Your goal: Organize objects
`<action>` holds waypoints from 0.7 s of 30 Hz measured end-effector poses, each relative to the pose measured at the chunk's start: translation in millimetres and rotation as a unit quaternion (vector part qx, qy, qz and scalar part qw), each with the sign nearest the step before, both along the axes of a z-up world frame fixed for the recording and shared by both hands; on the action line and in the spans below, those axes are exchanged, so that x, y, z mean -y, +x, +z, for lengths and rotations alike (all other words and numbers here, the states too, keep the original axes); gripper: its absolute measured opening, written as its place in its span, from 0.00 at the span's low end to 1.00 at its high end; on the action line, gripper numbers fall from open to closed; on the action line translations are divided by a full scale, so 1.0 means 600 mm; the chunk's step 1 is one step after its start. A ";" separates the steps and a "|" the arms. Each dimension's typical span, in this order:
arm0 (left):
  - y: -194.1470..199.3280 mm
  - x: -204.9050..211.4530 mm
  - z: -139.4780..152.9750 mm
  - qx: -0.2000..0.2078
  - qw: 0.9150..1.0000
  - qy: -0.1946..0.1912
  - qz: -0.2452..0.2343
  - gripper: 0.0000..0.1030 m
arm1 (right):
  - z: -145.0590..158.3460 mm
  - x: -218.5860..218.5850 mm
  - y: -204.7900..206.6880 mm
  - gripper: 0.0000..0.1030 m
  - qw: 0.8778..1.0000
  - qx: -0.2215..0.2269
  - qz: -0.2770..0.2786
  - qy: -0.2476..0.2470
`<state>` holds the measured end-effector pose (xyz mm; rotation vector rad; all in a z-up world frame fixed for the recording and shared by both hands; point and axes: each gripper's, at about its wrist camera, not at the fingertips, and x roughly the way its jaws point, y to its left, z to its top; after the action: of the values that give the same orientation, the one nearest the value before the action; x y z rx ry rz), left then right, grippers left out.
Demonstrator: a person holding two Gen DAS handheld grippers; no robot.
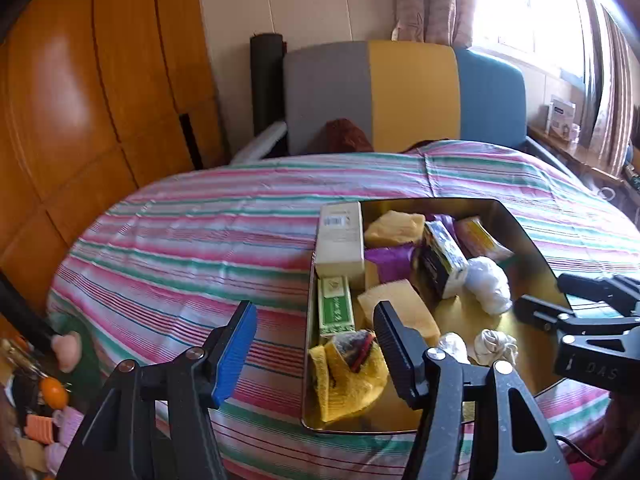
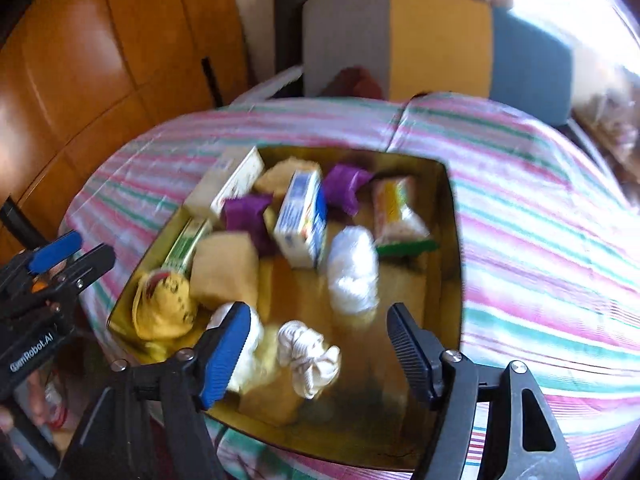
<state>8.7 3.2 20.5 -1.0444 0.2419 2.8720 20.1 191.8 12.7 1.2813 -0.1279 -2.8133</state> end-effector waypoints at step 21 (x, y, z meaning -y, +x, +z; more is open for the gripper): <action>0.016 0.006 0.013 -0.009 0.999 0.049 0.017 0.69 | 0.026 -0.002 0.028 0.75 0.996 -0.057 -0.059 0.021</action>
<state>18.4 -0.6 28.2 -1.0165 0.0845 2.8913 37.2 192.8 28.4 1.1548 -0.1447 -2.9969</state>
